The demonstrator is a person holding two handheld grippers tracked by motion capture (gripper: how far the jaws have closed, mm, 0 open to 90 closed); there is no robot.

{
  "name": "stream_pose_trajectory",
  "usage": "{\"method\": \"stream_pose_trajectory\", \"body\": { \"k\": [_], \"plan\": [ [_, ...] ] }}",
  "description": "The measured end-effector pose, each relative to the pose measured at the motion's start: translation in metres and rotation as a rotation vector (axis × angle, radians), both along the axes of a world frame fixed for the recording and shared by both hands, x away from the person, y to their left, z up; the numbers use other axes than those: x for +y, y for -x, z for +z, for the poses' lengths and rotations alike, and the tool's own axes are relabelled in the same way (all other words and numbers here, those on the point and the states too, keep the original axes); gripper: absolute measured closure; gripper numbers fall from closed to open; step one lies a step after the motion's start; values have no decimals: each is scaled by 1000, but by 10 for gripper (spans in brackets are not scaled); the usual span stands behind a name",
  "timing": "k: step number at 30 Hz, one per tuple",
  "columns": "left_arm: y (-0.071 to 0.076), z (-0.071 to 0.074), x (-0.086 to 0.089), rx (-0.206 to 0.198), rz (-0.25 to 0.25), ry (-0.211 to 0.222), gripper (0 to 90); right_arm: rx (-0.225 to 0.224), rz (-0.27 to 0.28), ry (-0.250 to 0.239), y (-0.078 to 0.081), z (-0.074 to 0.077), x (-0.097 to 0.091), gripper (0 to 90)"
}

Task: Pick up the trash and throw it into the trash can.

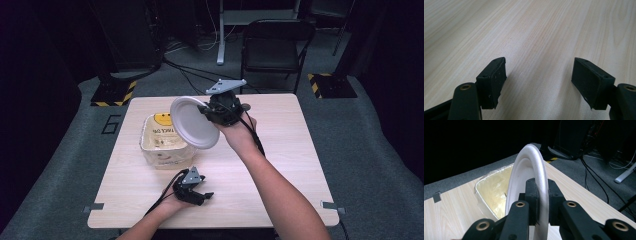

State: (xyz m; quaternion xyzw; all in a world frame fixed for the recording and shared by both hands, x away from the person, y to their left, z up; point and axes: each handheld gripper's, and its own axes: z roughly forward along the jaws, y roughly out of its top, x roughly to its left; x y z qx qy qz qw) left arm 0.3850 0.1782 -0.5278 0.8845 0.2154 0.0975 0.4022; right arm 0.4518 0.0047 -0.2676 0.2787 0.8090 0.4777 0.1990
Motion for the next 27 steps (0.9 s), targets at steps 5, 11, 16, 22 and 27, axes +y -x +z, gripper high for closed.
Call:
{"method": "stream_pose_trajectory", "body": {
  "k": [5,11,16,22,27],
  "plan": [
    [0,0,0,2,0,1,274,2,-1,3,-6,3,13,815],
    [0,0,0,7,3,4,274,-10,1,15,-11,5,27,815],
    [0,0,0,2,2,0,274,-10,-3,30,-15,3,40,815],
    [0,0,0,4,1,-1,274,-23,-9,33,-18,1,47,815],
    [0,0,0,5,4,2,274,-27,-12,25,-22,-2,54,815]
  ]
}}
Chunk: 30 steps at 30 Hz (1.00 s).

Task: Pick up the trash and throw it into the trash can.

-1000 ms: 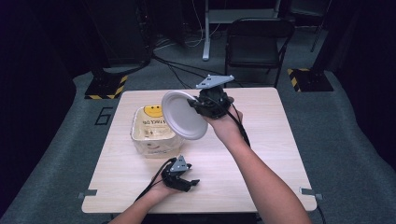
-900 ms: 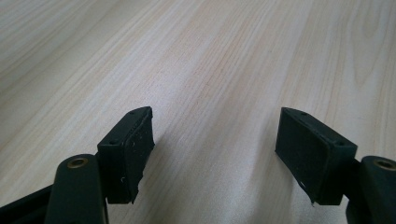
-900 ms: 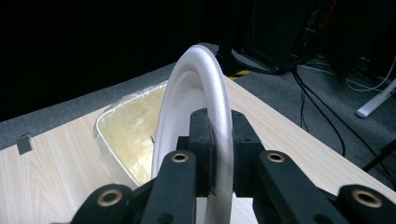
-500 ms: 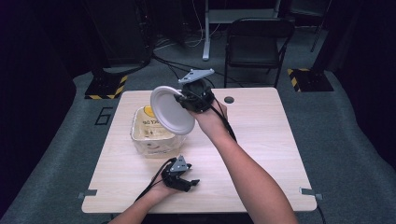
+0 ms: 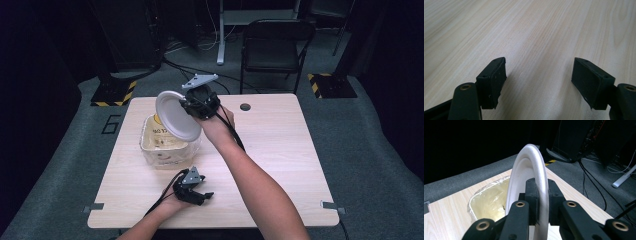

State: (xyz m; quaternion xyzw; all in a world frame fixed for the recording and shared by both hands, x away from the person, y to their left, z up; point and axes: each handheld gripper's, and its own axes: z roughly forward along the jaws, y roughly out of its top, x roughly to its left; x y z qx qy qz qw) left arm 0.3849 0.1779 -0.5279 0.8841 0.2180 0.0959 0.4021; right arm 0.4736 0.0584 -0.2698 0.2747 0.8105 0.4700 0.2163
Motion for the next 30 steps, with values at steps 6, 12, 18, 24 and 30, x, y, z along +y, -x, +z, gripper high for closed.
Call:
{"method": "stream_pose_trajectory", "body": {
  "k": [6,12,18,24,30],
  "plan": [
    [0,0,0,-1,-1,-3,274,5,5,-1,-5,-7,9,815],
    [0,0,0,-3,2,-1,274,5,14,9,-10,-15,20,815],
    [0,0,1,-4,-3,-6,274,5,20,20,-15,-22,30,815],
    [1,0,1,-3,-1,-5,274,6,26,33,-18,-28,37,815],
    [2,0,1,-6,4,0,274,0,46,47,-22,-39,41,815]
  ]
}}
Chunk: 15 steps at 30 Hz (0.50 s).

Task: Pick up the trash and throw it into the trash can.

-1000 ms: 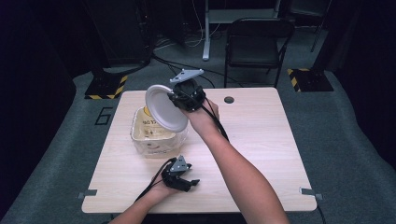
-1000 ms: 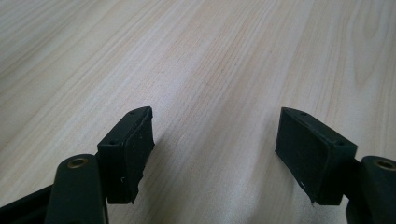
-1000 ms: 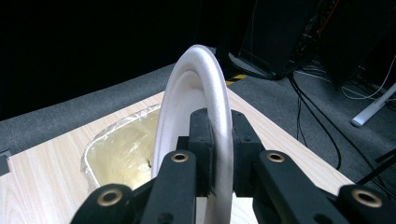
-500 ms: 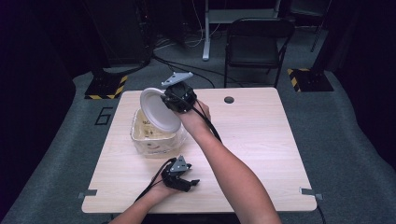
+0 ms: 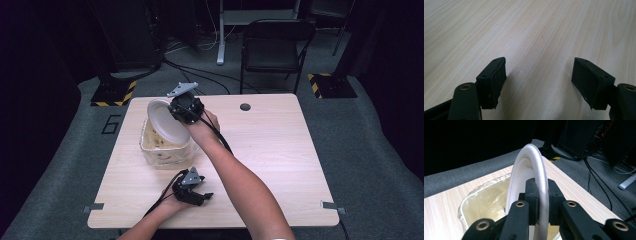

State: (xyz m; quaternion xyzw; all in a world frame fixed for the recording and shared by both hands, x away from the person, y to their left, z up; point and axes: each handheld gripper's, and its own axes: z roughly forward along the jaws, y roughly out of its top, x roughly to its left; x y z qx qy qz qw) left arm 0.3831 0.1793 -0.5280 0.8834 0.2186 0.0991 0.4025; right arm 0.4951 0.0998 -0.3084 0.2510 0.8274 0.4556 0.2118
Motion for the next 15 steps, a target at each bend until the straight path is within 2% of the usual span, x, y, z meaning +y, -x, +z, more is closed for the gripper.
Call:
{"method": "stream_pose_trajectory", "body": {
  "k": [10,15],
  "plan": [
    [0,0,0,1,0,-1,274,31,-7,-5,-7,-18,4,814],
    [0,0,0,-1,0,-2,274,27,-8,7,-8,-23,8,813]
  ]
}}
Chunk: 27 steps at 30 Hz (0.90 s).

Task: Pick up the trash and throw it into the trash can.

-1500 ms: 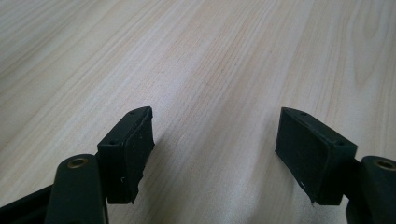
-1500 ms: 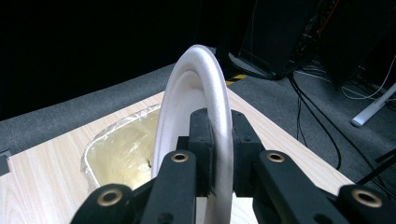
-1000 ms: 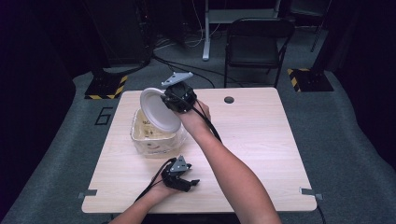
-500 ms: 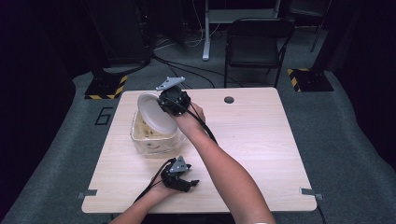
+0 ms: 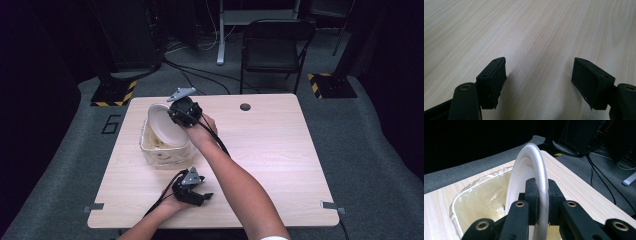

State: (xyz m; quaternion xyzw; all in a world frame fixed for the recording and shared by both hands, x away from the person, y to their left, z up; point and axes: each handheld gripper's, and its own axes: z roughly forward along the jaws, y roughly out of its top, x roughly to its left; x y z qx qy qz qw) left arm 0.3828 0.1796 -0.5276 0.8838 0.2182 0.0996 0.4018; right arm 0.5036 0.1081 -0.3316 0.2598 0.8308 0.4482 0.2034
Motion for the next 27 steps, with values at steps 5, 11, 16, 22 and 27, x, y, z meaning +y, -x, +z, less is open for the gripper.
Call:
{"method": "stream_pose_trajectory", "body": {
  "k": [5,11,16,22,27],
  "plan": [
    [0,0,0,1,-1,1,274,5,-1,9,0,-3,4,811],
    [0,0,0,2,-1,0,273,17,1,12,-1,-9,6,775],
    [0,0,0,0,0,-1,274,22,-2,11,0,-13,2,754],
    [0,0,0,0,-1,-3,274,18,-8,-11,3,-12,-10,701],
    [0,0,0,2,-2,-3,274,14,-17,-35,10,-11,-27,653]
  ]
}}
